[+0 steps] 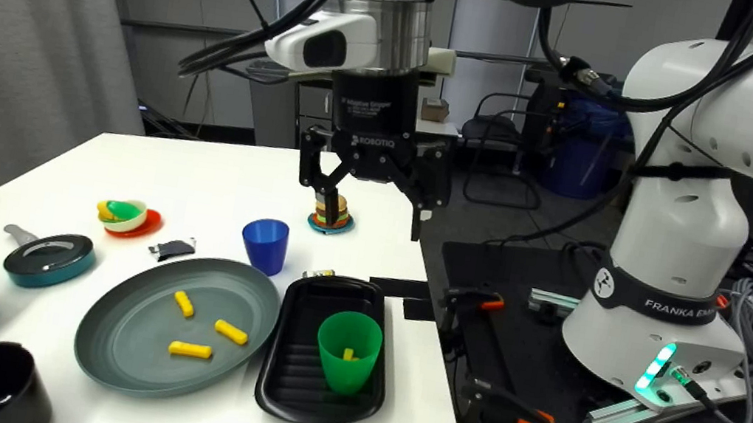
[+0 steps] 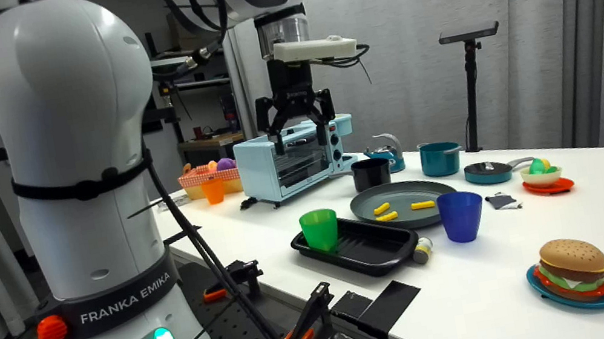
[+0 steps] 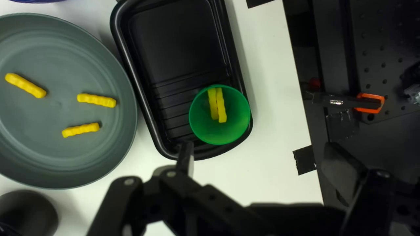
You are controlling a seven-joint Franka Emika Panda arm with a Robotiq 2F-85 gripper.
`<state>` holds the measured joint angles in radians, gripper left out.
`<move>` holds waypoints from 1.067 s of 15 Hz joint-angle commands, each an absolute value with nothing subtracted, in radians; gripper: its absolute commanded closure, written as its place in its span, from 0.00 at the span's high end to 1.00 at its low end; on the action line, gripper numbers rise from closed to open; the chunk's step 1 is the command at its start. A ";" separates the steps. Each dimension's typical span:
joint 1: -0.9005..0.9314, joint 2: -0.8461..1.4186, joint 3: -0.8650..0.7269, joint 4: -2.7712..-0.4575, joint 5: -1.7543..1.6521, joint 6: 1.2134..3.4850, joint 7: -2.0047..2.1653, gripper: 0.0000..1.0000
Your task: Pour the contents of the green cup onto the plate, then put it in the blue cup
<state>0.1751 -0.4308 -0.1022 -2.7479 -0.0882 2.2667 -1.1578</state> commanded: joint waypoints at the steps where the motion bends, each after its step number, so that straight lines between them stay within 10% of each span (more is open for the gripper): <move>1: 0.184 -0.385 -0.093 -2.747 -0.050 2.309 -1.194 1.00; 16: 0.175 -0.203 -0.043 -2.747 -0.017 2.485 -1.210 1.00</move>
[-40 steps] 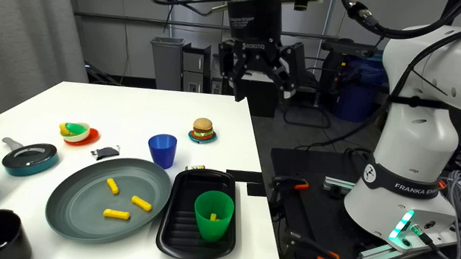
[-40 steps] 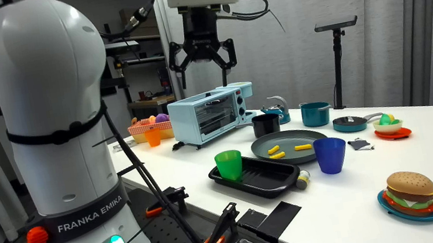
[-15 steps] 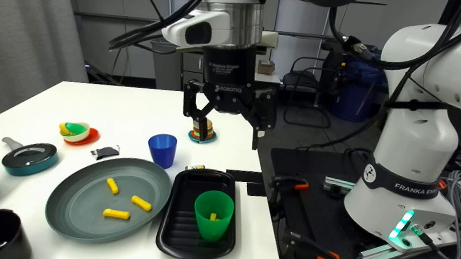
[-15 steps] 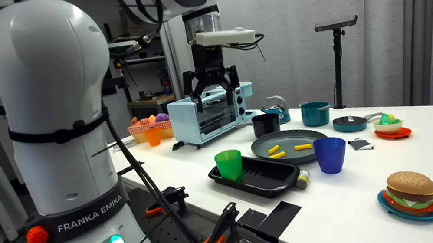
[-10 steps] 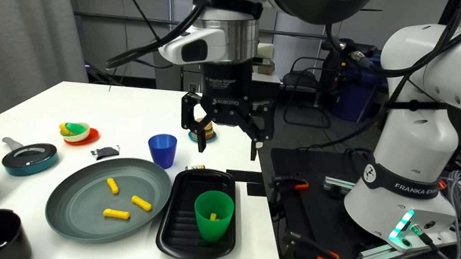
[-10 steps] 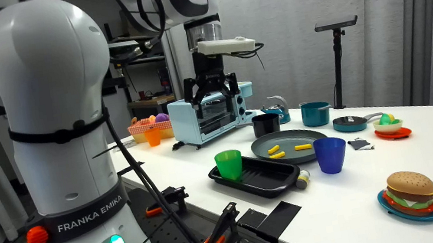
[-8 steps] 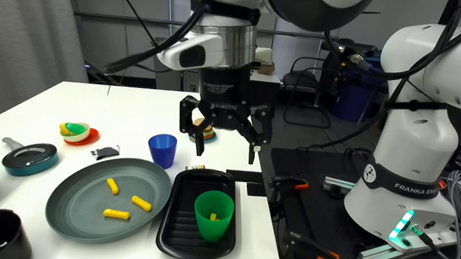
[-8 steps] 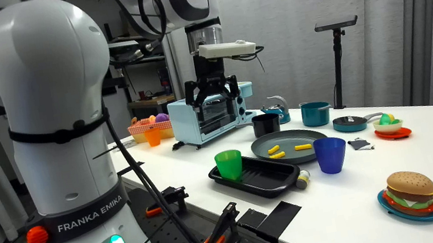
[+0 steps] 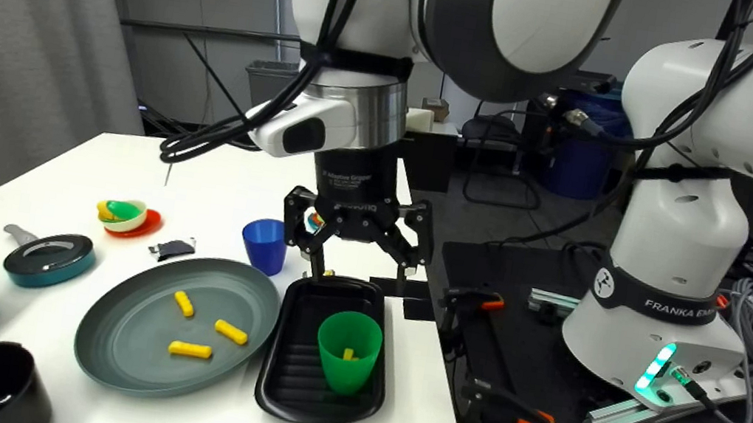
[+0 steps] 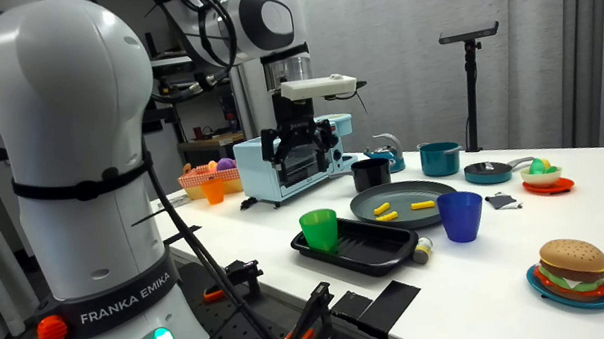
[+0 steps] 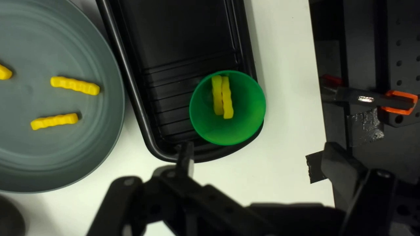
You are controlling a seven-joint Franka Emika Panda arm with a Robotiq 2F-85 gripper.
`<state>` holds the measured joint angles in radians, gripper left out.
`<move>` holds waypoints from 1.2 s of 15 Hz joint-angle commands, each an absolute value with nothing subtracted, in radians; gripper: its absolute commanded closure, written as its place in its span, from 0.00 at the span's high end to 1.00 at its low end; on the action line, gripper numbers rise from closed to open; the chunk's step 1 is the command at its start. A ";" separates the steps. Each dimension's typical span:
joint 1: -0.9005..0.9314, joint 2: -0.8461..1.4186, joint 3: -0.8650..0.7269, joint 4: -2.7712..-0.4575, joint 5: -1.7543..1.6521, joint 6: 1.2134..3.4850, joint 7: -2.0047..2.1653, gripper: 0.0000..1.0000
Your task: Pour the contents of the green cup onto the plate, then put it in the blue cup
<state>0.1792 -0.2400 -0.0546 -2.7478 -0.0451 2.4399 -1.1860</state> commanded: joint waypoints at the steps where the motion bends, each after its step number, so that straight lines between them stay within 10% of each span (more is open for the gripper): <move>1: 0.173 -0.190 -0.041 -2.747 -0.016 2.496 -1.211 1.00; 18: 0.112 -0.024 -0.023 -2.746 0.020 2.652 -1.216 1.00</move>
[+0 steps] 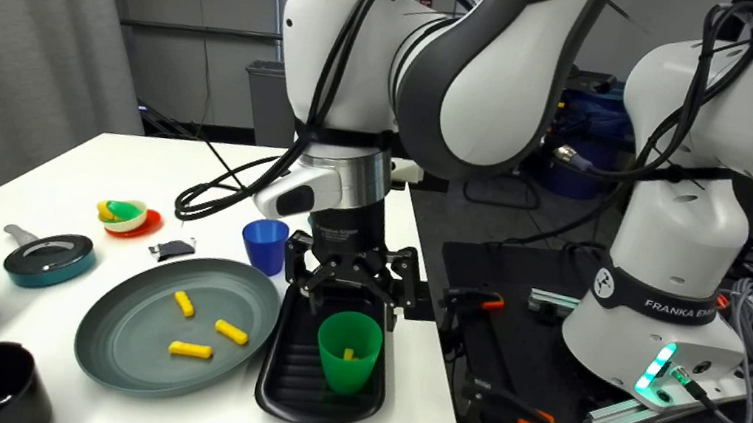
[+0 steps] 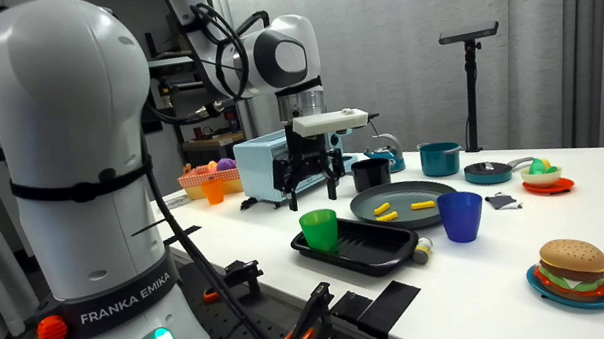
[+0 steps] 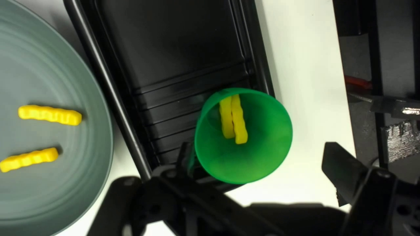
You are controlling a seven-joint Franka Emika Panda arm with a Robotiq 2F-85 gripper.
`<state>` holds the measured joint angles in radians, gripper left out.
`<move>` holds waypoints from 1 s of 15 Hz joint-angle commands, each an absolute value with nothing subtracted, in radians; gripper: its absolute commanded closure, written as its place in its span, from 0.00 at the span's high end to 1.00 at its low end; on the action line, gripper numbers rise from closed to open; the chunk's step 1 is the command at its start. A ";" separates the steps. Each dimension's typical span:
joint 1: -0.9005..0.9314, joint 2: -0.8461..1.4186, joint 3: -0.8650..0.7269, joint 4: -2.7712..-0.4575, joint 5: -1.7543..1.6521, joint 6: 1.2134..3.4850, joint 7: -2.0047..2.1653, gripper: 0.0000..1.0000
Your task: Pour the contents of the green cup onto the plate, then put it in the blue cup
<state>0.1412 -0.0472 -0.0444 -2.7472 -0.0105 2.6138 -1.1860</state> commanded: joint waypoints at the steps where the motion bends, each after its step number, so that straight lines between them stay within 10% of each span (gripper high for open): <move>1: 0.109 -0.018 -0.021 -2.746 0.019 2.655 -1.215 1.00; 15: 0.083 0.033 0.012 -2.744 0.026 2.688 -1.205 1.00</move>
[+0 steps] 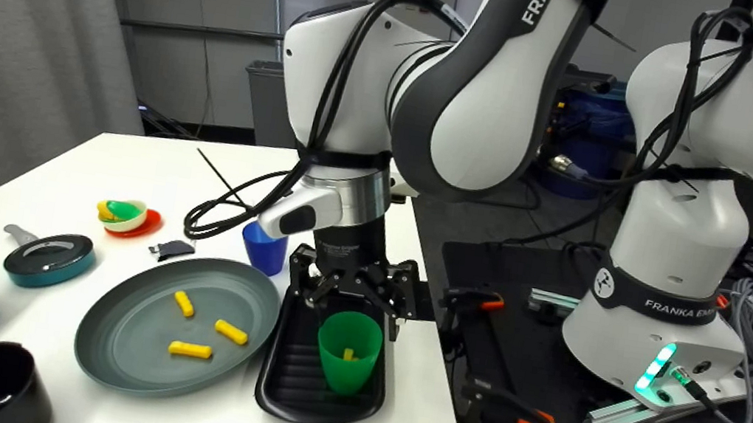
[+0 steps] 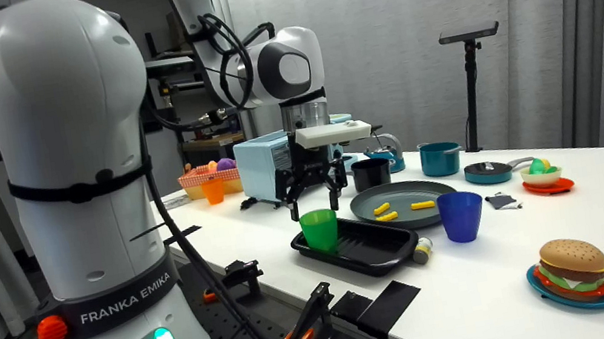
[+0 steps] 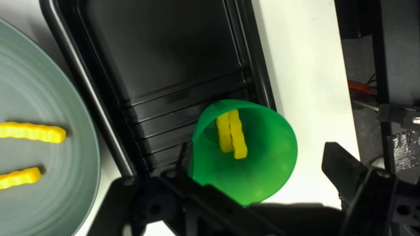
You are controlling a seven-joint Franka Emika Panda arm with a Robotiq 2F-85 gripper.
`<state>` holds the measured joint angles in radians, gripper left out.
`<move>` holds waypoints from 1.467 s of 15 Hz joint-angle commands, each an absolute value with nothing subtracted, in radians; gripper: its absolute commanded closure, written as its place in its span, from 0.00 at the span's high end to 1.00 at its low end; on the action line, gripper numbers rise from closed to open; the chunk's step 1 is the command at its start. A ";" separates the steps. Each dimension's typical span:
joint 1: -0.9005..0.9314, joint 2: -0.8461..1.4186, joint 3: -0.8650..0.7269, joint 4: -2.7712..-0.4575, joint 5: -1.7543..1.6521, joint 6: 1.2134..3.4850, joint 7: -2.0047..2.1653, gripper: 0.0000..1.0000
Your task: Pour the contents of the green cup onto the plate, then put it in the blue cup
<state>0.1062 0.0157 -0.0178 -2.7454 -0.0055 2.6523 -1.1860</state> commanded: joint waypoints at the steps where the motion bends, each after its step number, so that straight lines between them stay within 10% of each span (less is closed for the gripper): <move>1: 0.083 0.035 0.016 -2.744 0.025 2.689 -1.205 1.00; 22: 0.076 0.076 0.067 -2.746 0.028 2.764 -1.187 1.00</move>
